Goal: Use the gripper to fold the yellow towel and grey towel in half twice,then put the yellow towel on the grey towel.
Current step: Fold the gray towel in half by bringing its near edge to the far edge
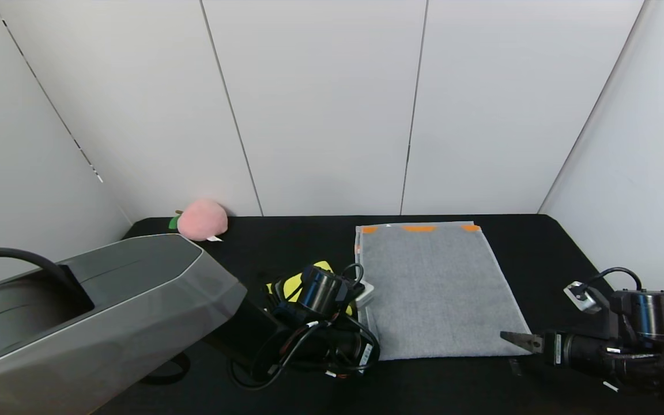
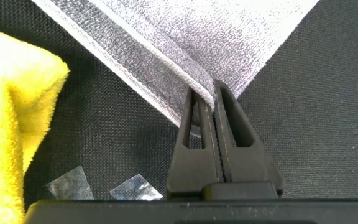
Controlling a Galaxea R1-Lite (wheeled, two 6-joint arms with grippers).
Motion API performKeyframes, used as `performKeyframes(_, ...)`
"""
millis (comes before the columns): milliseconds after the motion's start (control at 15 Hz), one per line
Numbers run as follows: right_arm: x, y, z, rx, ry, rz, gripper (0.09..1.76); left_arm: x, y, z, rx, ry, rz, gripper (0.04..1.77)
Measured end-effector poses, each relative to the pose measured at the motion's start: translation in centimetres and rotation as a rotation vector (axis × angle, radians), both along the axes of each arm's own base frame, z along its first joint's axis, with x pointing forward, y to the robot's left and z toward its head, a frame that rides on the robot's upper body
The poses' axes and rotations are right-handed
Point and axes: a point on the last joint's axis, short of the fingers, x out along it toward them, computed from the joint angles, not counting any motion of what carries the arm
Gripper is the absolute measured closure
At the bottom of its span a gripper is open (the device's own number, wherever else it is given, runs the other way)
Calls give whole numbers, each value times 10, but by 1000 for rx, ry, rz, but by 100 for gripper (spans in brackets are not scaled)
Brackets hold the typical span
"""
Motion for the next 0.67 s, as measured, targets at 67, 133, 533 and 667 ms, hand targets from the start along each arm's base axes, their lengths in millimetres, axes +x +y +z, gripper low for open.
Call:
performKeyframes(67, -1, 0, 0, 0, 2, 2, 14, 0, 0, 0, 0, 0, 0, 171)
performKeyframes(133, -1, 0, 0, 0, 3, 3, 14, 0, 0, 0, 0, -1, 0, 171)
performKeyframes(533, -2, 2, -1, -5, 4, 18, 58, 0, 0, 0, -1, -2, 0, 171)
performKeyframes(667, -3, 3, -2, -5, 5, 20, 84, 0, 0, 0, -1, -2, 0, 171)
